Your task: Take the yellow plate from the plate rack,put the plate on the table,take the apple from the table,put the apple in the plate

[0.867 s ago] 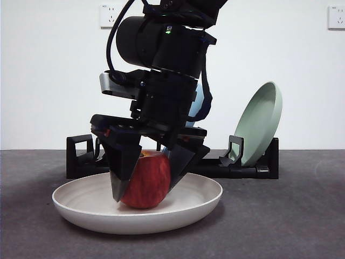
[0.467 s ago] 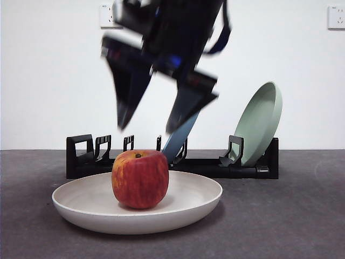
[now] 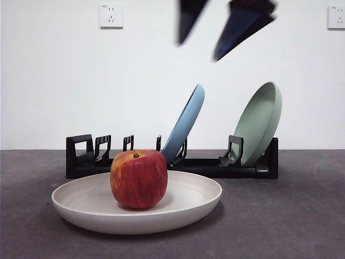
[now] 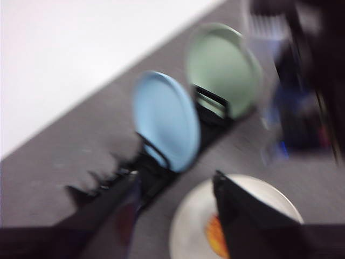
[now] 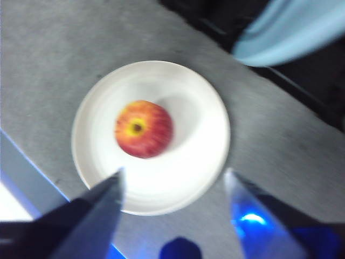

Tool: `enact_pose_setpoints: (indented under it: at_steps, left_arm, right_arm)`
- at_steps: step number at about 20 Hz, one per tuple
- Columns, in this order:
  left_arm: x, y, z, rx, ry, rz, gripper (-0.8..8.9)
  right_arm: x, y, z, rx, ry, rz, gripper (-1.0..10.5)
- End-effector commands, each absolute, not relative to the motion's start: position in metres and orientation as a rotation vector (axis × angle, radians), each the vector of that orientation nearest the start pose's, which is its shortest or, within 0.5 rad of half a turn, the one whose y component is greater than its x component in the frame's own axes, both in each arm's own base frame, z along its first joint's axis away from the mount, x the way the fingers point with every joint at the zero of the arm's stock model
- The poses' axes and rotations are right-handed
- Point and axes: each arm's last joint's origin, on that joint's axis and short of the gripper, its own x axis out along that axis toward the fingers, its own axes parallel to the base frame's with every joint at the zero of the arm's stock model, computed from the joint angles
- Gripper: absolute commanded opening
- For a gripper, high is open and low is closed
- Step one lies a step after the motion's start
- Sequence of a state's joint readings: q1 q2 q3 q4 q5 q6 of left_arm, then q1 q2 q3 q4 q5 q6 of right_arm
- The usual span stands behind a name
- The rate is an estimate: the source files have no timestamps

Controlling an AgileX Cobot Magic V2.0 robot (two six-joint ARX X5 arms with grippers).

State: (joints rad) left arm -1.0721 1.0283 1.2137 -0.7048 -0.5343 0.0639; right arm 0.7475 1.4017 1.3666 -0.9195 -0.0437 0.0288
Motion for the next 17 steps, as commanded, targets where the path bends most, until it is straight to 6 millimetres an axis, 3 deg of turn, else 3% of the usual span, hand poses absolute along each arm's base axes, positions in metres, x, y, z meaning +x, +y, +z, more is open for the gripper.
enact_pose_setpoints:
  at_steps: [1, 4, 10, 13, 17]
  left_arm:
    - [0.111, -0.167, 0.381, 0.495, 0.394, -0.626, -0.09]
    - [0.121, -0.165, 0.370, 0.542, 0.488, -0.699, -0.09]
    - [0.161, -0.132, 0.369, 0.418, 0.559, -0.556, -0.09]
    - [0.175, -0.116, 0.363, 0.319, 0.524, -0.526, -0.09]
    - [0.169, -0.102, 0.332, 0.233, 0.447, -0.482, -0.09]
  right_arm:
    - [0.200, 0.172, 0.347, -0.326, 0.902, 0.698, -0.2]
    - [0.195, 0.146, 0.362, -0.285, 0.861, 0.642, -0.2]
    - [0.181, 0.098, 0.388, -0.175, 0.674, 0.520, -0.2]
    - [0.170, 0.083, 0.384, -0.143, 0.592, 0.482, -0.2]
    - [0.152, 0.072, 0.356, -0.108, 0.499, 0.465, -0.2]
